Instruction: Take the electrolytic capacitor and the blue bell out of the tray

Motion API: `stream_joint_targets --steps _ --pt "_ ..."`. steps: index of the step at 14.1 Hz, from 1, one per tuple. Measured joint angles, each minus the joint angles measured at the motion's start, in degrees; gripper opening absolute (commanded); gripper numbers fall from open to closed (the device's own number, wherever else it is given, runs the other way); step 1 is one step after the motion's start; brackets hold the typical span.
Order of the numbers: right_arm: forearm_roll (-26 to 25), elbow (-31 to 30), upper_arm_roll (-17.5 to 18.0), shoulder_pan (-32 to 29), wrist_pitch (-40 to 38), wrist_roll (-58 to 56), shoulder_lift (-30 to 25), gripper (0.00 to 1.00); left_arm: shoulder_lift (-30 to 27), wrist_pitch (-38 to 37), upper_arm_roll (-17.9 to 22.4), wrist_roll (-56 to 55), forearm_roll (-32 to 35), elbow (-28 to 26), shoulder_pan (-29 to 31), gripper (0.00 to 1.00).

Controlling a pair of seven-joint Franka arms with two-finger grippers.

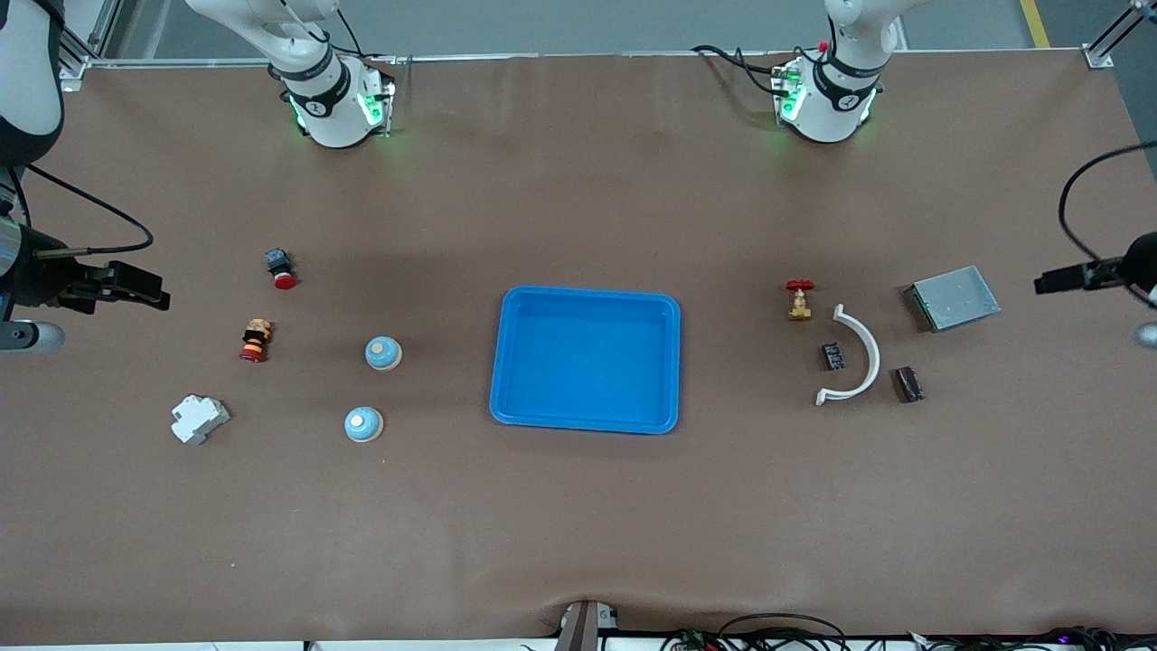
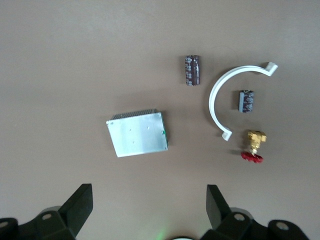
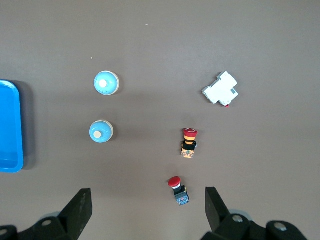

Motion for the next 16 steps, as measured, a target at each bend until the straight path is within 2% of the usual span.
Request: stream_joint_targets --steps 4,13,14,16 --pt "0.0 0.0 -2.7 2.5 0.0 0.0 0.0 1.0 -1.9 -2.3 -0.3 0.0 -2.3 4.0 -0.1 1.0" --pt "0.0 0.0 -2.9 2.8 0.1 0.0 0.0 1.0 -1.3 -2.4 -1.3 0.0 -3.8 8.7 -2.0 1.0" --pt "0.0 0.0 -3.0 2.8 0.1 0.0 -0.1 1.0 -1.2 -2.4 -0.4 0.0 -3.8 8.9 -4.2 1.0" --pt "0.0 0.0 -3.5 2.8 0.1 0.0 -0.6 1.0 -1.2 -2.4 5.1 -0.2 -3.8 8.9 -11.7 1.0"
